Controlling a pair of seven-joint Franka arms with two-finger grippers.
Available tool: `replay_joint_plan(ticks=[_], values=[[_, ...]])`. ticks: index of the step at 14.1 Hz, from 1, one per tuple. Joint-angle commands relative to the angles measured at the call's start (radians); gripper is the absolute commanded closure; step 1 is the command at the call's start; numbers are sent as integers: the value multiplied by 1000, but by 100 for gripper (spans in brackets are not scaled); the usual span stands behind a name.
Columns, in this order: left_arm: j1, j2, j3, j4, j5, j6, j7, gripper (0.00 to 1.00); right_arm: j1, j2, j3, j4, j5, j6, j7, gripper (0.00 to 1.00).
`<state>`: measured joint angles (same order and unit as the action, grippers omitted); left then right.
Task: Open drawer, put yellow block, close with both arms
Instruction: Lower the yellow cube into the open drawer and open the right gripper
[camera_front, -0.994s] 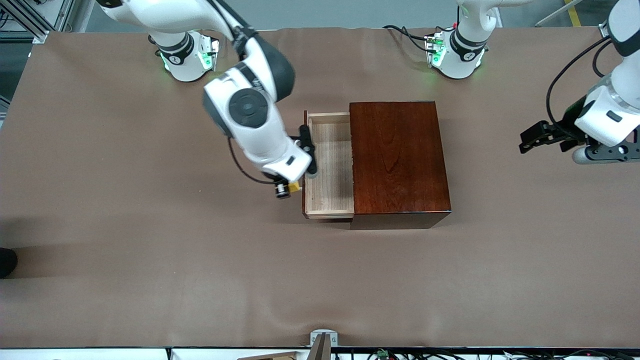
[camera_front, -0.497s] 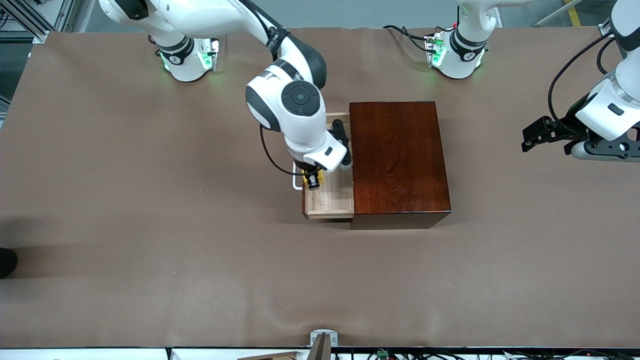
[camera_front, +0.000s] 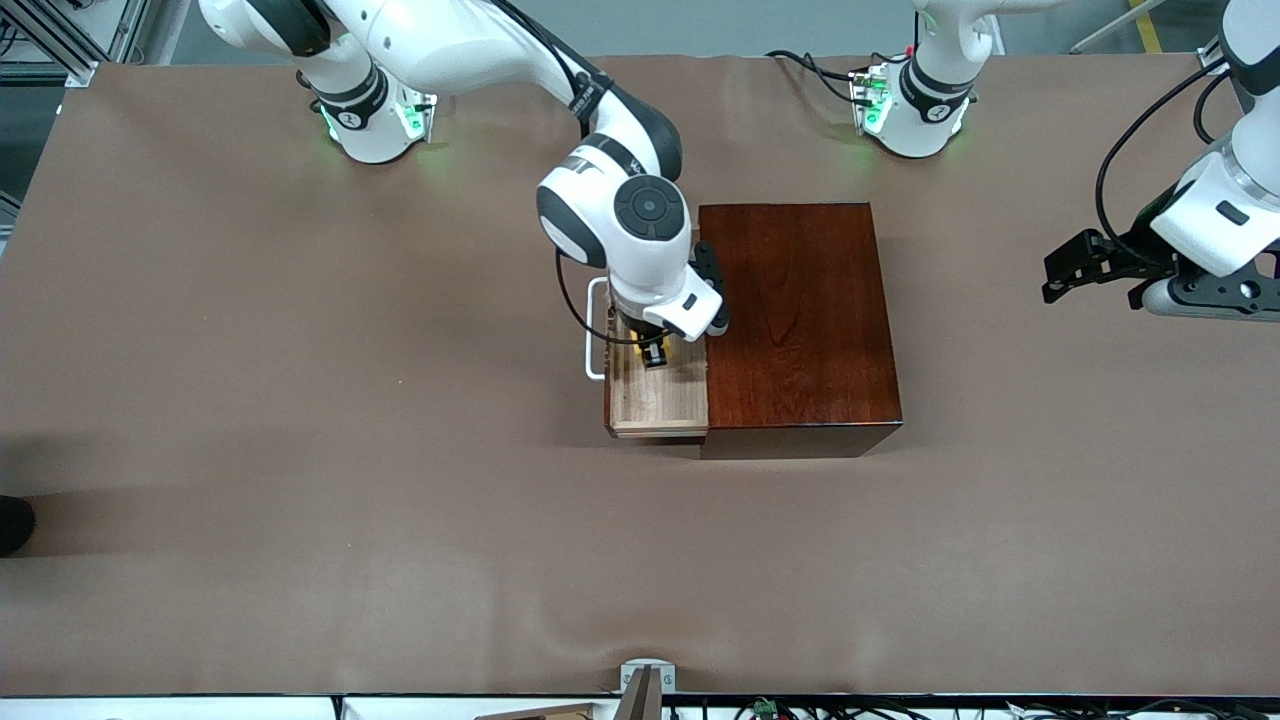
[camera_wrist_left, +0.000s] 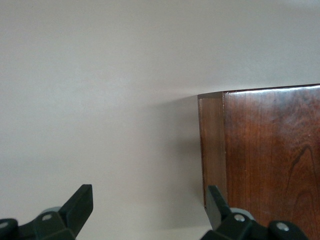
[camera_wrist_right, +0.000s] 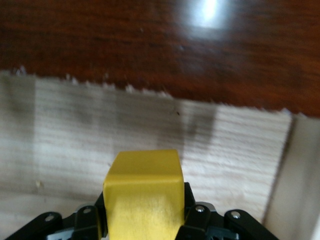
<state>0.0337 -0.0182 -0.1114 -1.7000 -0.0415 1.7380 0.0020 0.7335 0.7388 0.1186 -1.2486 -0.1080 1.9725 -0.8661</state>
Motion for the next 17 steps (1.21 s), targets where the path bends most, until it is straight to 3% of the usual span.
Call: replay_joint_plan(ticks=[1, 2, 3, 4, 11, 17], values=[[-1, 11, -2, 22, 9, -3, 3, 0, 29, 31, -10, 31, -51, 9, 53, 100], [0, 11, -2, 22, 9, -3, 3, 0, 32, 34, -8, 31, -59, 11, 73, 100], [0, 11, -2, 22, 9, -3, 3, 0, 36, 34, -10, 31, -62, 9, 88, 70], [2, 11, -2, 22, 9, -3, 3, 0, 37, 33, -10, 29, -65, 8, 96, 1], [3, 11, -2, 19, 9, -6, 1, 0, 35, -13, -10, 31, -79, -4, 110, 0], [-1, 9, -19, 22, 9, -11, 0, 0, 8, -150, -8, 12, -79, -90, 289, 0]])
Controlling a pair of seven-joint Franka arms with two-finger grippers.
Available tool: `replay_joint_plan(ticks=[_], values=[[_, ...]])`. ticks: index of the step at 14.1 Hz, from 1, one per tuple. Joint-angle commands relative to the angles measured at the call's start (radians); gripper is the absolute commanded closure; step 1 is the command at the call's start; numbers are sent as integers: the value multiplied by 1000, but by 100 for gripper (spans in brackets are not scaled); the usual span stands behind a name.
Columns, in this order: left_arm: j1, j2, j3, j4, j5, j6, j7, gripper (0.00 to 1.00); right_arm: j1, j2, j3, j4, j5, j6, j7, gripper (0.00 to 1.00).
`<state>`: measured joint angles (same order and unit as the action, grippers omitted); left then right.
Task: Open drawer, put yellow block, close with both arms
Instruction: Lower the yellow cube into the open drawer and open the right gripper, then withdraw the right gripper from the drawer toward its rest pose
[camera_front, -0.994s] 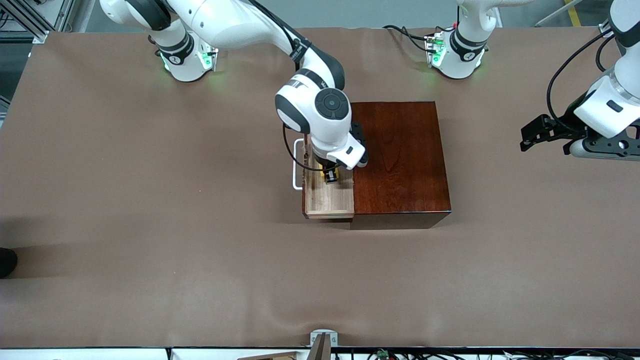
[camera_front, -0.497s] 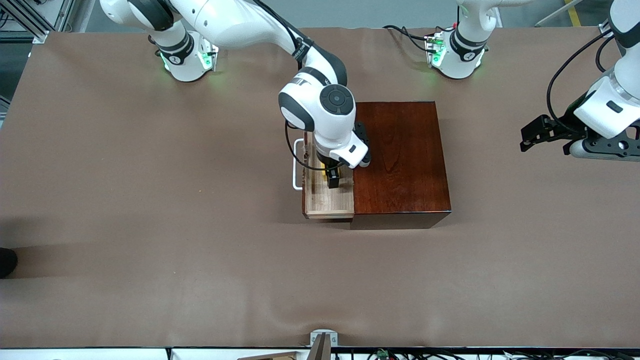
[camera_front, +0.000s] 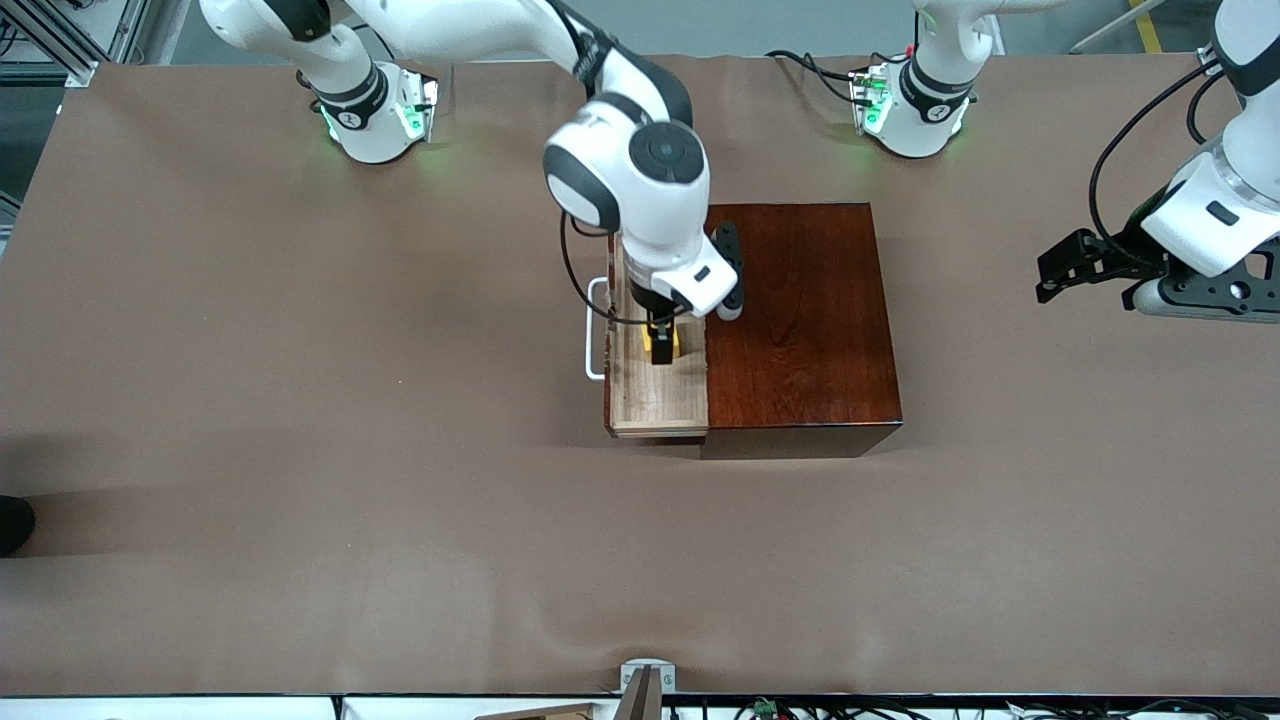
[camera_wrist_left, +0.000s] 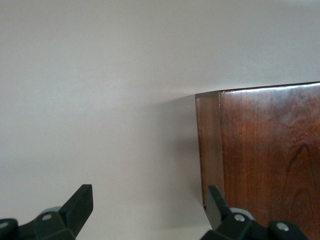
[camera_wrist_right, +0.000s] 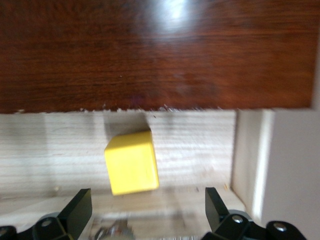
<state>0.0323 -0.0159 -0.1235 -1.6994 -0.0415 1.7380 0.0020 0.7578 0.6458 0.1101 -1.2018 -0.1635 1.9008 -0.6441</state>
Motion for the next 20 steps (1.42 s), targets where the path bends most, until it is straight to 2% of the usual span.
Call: replay_joint_plan(ticks=[1, 4, 9, 14, 17, 20], values=[[0, 5, -10, 20, 9, -12, -2, 0, -35, -80, 0, -44, -24, -26, 102, 0], [1, 5, -16, 20, 9, -14, -19, 0, -115, -145, 2, -59, -19, -63, 188, 0], [-2, 4, -24, 20, 9, -14, -28, 0, -323, -333, 3, -194, -10, -100, 299, 0], [0, 2, -45, 20, 11, -26, -76, 0, -520, -435, 6, -197, 5, -256, 382, 0], [-3, 4, -71, 43, 12, -26, -83, 0, -609, -488, 3, -197, 52, -353, 476, 0], [-5, 8, -162, 79, 12, -25, -94, 0, -696, -535, 3, -200, 53, -449, 595, 0]])
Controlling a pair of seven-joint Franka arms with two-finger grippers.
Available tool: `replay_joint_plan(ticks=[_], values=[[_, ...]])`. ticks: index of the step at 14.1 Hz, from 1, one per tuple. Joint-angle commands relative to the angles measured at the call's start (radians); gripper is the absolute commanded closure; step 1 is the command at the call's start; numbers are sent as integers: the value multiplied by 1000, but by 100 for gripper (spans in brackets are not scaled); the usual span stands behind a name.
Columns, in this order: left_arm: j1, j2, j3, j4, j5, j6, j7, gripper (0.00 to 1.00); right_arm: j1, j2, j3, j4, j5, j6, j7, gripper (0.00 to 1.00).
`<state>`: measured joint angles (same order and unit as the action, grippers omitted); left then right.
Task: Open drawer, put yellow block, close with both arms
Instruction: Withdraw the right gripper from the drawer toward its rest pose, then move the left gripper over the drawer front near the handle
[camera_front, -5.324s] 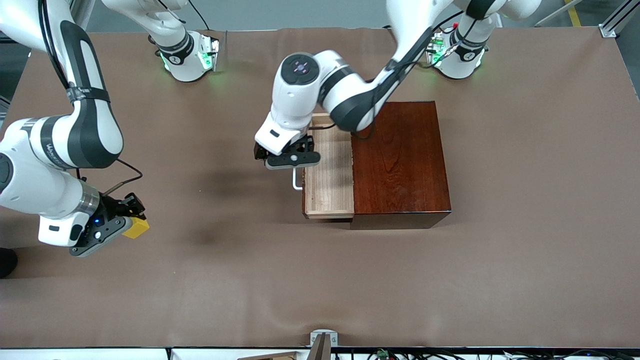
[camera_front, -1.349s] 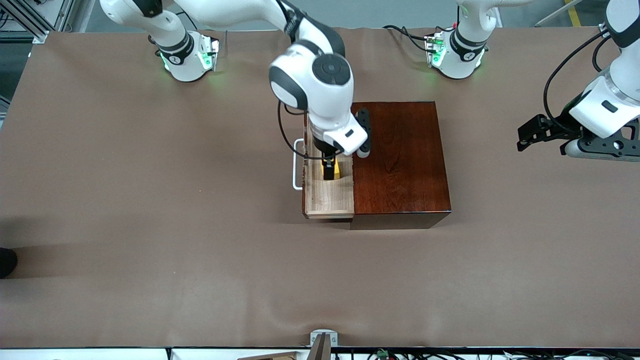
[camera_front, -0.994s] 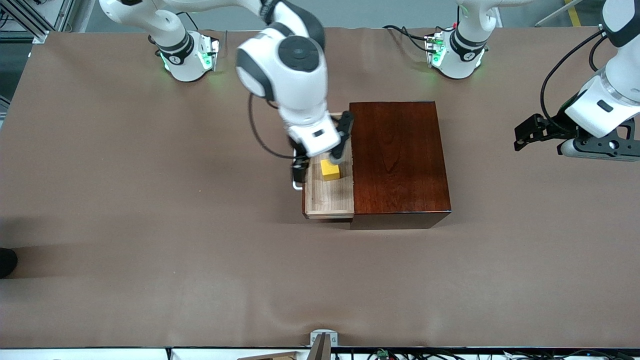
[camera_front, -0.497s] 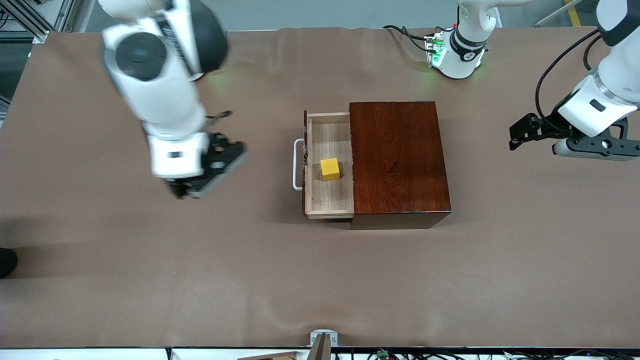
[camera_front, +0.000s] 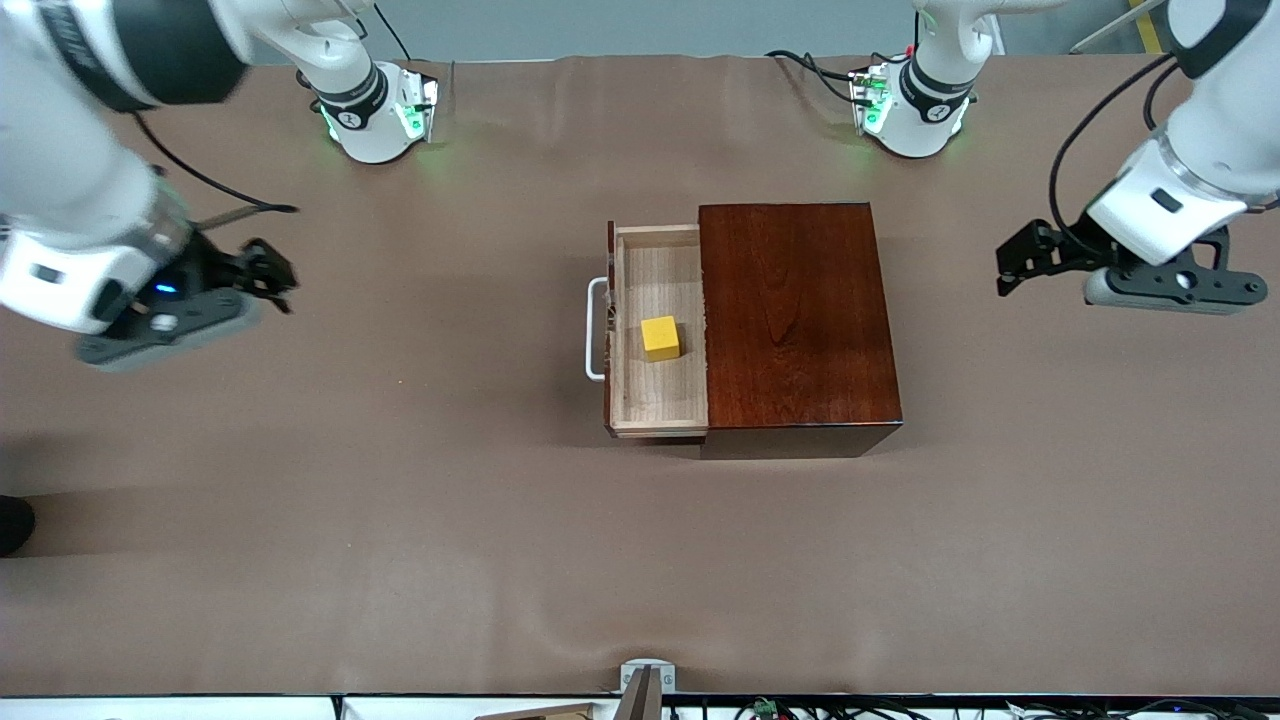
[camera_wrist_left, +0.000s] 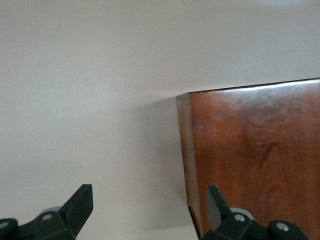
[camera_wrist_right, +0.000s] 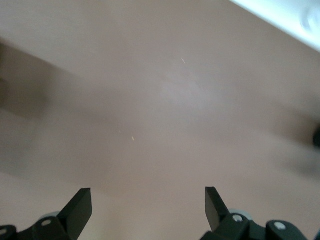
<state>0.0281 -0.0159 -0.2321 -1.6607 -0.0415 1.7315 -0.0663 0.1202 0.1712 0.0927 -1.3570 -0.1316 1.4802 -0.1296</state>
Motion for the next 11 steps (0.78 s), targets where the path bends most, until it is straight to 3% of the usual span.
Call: replay_joint_plan(ticks=[1, 5, 7, 11], values=[[-2, 10, -87, 39, 12, -17, -24, 0, -77, -71, 21, -51, 30, -35, 94, 0], [-11, 48, -332, 41, 26, 5, -56, 0, -99, -159, -62, -180, 138, 0, 107, 0], [-39, 105, -429, 42, 125, 83, -87, 0, -100, -177, -90, -214, 144, -1, 114, 0], [-175, 304, -463, 209, 245, 94, -78, 0, -99, -193, -123, -235, 161, -26, 206, 0]])
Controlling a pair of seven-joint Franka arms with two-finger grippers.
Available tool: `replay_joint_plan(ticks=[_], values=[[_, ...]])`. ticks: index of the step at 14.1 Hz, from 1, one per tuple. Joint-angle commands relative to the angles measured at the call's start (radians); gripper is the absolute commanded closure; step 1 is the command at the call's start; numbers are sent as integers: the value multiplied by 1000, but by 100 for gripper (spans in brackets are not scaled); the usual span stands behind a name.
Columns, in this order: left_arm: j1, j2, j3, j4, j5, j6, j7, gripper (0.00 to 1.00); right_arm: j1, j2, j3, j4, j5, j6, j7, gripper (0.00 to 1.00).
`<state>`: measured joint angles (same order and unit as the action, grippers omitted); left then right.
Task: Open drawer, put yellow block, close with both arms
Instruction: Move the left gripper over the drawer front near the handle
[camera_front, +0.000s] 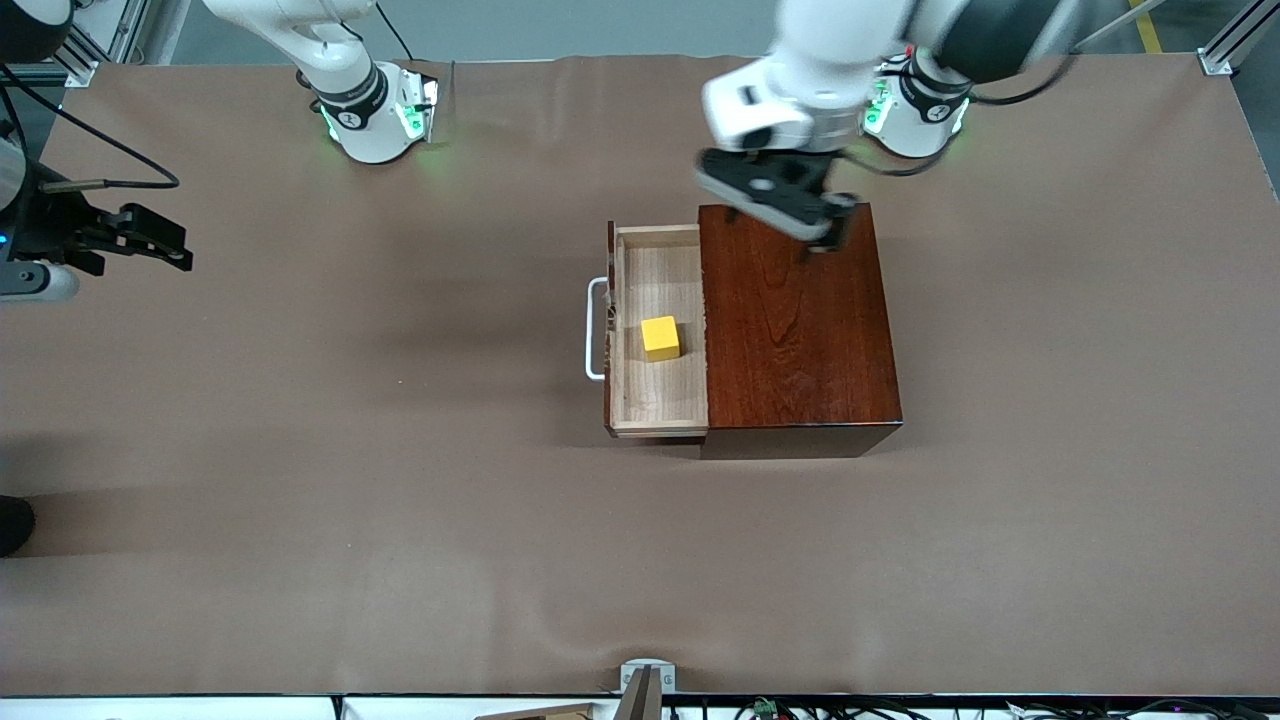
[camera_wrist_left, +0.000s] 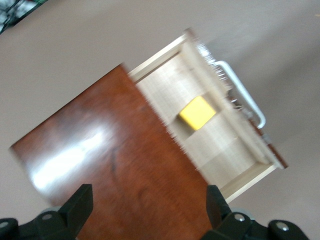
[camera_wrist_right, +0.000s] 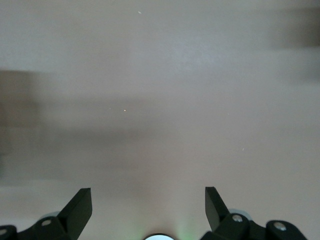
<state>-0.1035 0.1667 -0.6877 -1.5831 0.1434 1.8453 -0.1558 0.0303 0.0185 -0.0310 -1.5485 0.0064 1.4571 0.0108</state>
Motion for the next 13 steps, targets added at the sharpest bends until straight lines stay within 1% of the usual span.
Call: replay_joint_plan(ticks=[1, 2, 4, 7, 9, 10, 11, 13], values=[[-70, 154, -7, 150, 70, -20, 12, 0, -10, -40, 0, -44, 21, 2, 63, 0], [-93, 180, -3, 178, 73, -18, 15, 0, -12, -40, 0, -44, 21, 8, 61, 0], [-105, 241, -3, 221, 82, -8, 63, 0, -23, -41, -1, -44, 17, 20, 60, 0], [-166, 338, 4, 311, 156, 6, 315, 0, -32, -43, 2, -38, 10, 40, 55, 0], [-205, 399, 4, 359, 159, 8, 442, 0, -29, -45, 3, -36, 10, 32, 23, 0], [-238, 425, 13, 379, 160, 15, 493, 0, -27, -45, 5, -32, 10, 26, 9, 0], [-260, 447, 42, 386, 157, 34, 528, 0, -29, -46, 5, -24, 10, 11, 8, 0], [-277, 490, 43, 393, 148, 109, 568, 0, -32, -38, 3, 20, 13, -30, -24, 0]])
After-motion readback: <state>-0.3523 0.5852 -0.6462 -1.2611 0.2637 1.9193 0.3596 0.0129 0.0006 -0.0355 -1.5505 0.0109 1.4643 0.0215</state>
